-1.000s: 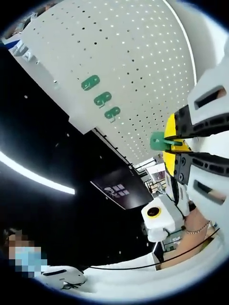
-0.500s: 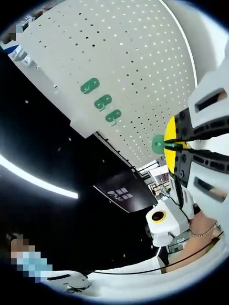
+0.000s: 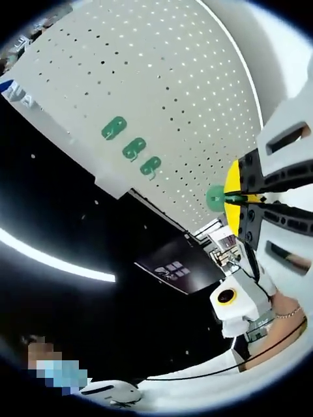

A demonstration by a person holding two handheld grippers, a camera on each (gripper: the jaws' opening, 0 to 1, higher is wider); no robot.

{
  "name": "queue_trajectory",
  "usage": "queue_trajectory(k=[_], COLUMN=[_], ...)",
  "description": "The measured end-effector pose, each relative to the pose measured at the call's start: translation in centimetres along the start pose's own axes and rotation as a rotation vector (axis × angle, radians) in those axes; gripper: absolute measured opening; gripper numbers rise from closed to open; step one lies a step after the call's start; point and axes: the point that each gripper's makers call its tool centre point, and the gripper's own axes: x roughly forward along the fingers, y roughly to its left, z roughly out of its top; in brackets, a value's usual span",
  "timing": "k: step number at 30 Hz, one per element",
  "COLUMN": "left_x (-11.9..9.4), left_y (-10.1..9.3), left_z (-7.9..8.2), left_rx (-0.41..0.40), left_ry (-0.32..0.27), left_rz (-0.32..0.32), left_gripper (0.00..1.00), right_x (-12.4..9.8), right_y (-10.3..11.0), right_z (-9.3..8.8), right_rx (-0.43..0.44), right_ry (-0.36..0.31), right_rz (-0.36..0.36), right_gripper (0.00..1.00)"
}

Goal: Insert the hook assembly into the mounting plate slot until the hook locks in place.

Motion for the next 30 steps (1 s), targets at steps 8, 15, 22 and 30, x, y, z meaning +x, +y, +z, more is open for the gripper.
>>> queue_trajectory(k=[8, 15, 22, 30], left_x=[-0.07, -0.05, -0.04, 0.21], left_y=[-0.04, -0.02, 0.02, -0.16], left_z=[-0.1, -0.01, 0.04, -0.8], left_rx=[-0.004, -0.001, 0.004, -0.004], left_ry=[0.004, 0.0, -0.007, 0.034], left_rz=[-0.004, -0.006, -0.001, -0.004], left_gripper=[0.02, 0.02, 0.03, 0.18], right_x=[-0.06, -0.04, -0.02, 0.08], right_y=[-0.02, 0.01, 0.02, 0.25], right_z=[-0.19, -0.12, -0.08, -0.38], right_rx=[-0.004, 0.007, 0.001, 0.018], right_ry=[0.01, 0.01, 0.01, 0.023], right_rz=[-0.009, -0.011, -0.016, -0.006], right_gripper=[0.0, 0.0, 0.0, 0.0])
